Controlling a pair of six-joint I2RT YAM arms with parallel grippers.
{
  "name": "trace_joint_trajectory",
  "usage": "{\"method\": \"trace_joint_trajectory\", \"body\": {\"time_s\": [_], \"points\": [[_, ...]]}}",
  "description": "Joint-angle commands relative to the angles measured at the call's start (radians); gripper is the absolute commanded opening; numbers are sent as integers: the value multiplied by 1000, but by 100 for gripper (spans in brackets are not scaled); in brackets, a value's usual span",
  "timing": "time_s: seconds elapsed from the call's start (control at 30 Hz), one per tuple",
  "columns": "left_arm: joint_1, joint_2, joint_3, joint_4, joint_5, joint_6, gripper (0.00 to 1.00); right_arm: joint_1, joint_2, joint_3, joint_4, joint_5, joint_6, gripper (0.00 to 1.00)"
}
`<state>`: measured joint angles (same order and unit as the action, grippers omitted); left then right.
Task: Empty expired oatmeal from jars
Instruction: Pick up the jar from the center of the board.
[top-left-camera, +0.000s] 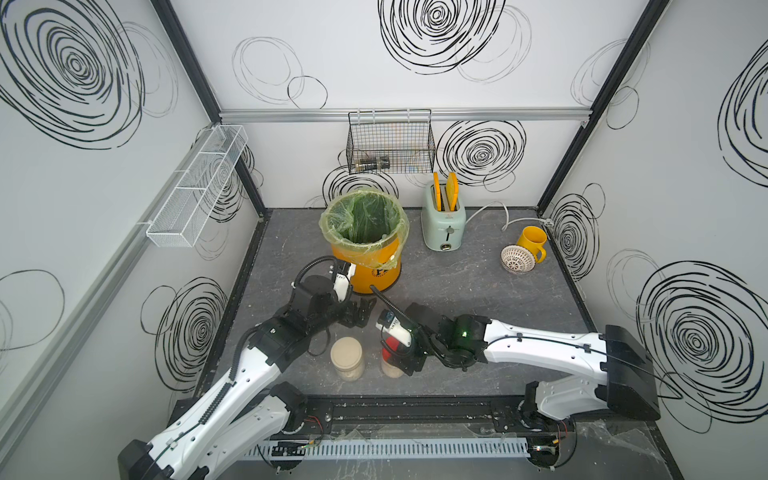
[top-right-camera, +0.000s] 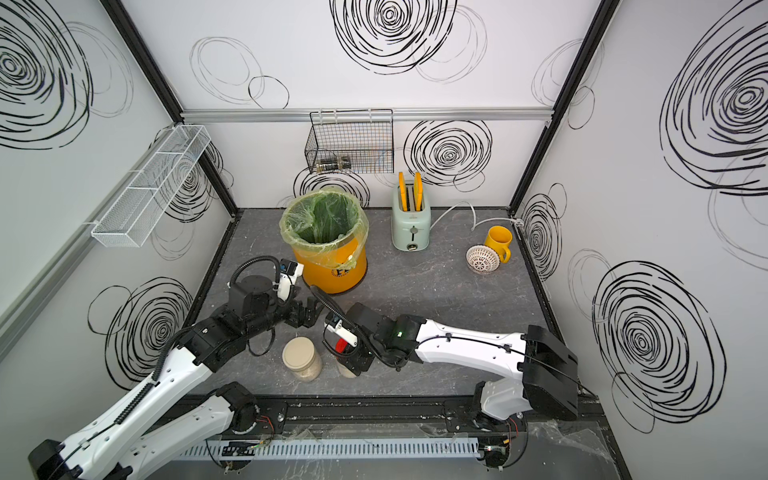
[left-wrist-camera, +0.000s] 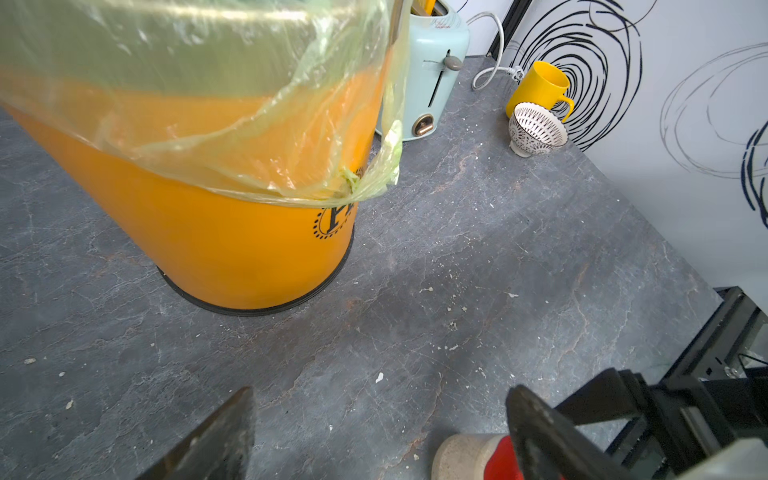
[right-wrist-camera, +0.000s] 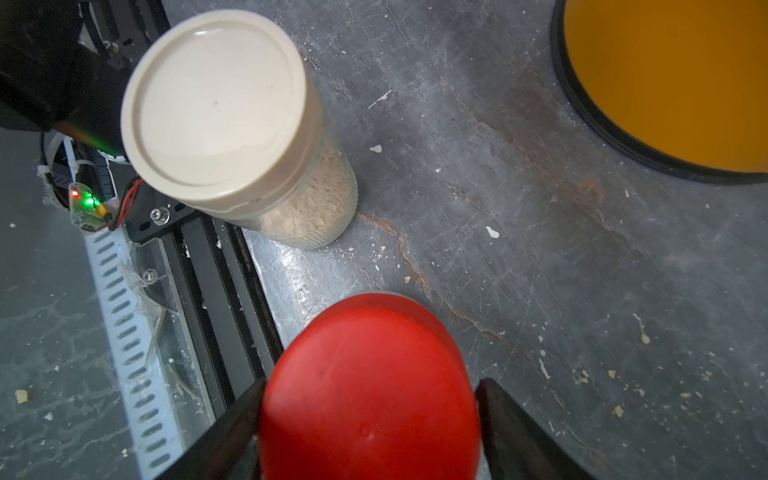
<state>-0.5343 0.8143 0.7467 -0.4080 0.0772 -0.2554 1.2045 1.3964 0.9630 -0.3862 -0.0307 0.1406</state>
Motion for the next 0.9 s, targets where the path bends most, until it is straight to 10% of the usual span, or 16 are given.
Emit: {"method": "trace_joint_trajectory", "body": {"time_s": [0.0,0.47,0.87], "points": [[8,2,30,41,-13,24,96,-25,-32,-20,12,-3,32,72],[-25,19,38,66,-2,129,96,-158,-173,-58,22,-4,109,58],[-345,-110,-145,251,77,342,96,-549,-447,-108,40,-256,75,56]]}}
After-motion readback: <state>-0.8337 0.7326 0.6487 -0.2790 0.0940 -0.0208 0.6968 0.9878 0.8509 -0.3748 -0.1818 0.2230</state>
